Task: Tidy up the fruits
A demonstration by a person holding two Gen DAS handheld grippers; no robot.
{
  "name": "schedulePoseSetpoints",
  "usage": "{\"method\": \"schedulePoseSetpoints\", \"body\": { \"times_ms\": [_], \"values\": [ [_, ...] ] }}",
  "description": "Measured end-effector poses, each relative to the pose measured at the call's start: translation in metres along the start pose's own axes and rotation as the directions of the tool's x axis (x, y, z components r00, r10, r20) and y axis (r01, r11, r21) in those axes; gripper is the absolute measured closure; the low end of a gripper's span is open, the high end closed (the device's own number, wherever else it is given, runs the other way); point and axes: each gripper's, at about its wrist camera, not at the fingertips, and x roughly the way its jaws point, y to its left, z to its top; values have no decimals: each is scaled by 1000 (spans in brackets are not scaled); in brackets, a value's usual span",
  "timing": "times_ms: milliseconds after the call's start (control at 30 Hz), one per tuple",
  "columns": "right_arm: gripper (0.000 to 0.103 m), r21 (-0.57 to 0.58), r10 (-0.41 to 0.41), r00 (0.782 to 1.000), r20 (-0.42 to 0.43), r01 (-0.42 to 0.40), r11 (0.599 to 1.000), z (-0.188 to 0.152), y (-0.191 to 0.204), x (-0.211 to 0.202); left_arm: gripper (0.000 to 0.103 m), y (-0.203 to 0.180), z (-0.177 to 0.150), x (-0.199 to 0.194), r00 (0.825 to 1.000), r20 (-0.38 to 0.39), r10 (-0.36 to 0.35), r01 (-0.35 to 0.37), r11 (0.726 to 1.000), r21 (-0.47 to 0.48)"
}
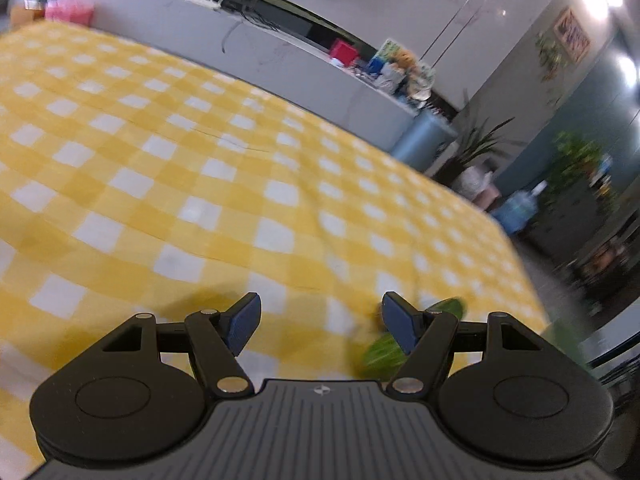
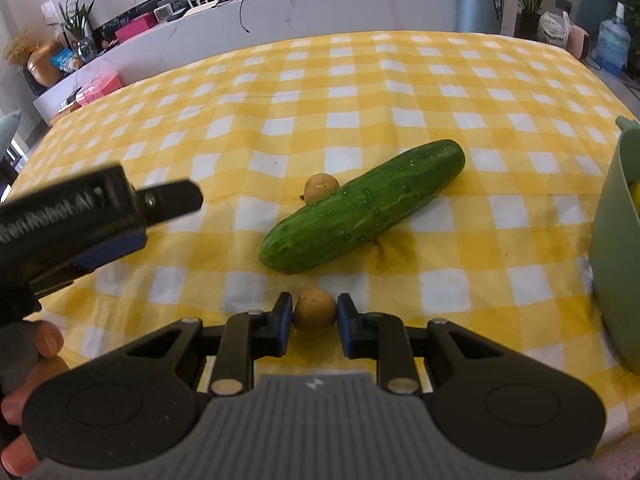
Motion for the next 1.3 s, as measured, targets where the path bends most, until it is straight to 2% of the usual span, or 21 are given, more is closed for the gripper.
{"method": "schedulePoseSetpoints", "body": {
  "times_ms": [100,233,367,500,633,733,833,967,1033,1200,1300],
  "values": [
    [83,26,7,1000,6,-7,1000,0,-4,-1,24,6,5,8,997,-26,-66,64,996,-65],
    [83,45,7,1000,12,-7,999,1,-7,-3,38,12,11,23,989,-38,-144,138,980,-141],
    [83,63,8,1000,18,-10,998,0,-10,-6,50,7,17,39,976,-68,-205,194,970,-147],
    [83,66,7,1000,19,-8,998,0,-11,-6,64,-9,18,52,977,-98,-187,180,980,-81],
    [83,61,3,1000,17,-4,998,-1,-10,-5,71,-30,17,57,984,-115,-134,139,990,32],
    [83,60,-2,1000,13,1,998,-1,-10,-4,76,-36,15,63,981,-148,-125,133,990,44],
    [83,59,-2,1000,8,1,998,-1,-9,-2,78,-45,14,67,978,-171,-118,133,988,81],
    [83,62,4,1000,5,-4,998,0,-9,-2,78,-55,11,76,981,-191,-19,49,987,152],
    [83,64,10,1000,3,-11,998,-1,-9,-2,78,-54,10,82,977,-213,-2,35,988,150],
    [83,86,22,1000,5,-22,996,-1,-13,-2,78,-52,15,88,966,-260,-4,22,997,68],
    [83,93,29,1000,4,-29,995,-1,-14,-3,80,-57,15,88,965,-264,5,22,995,98]
  ]
}}
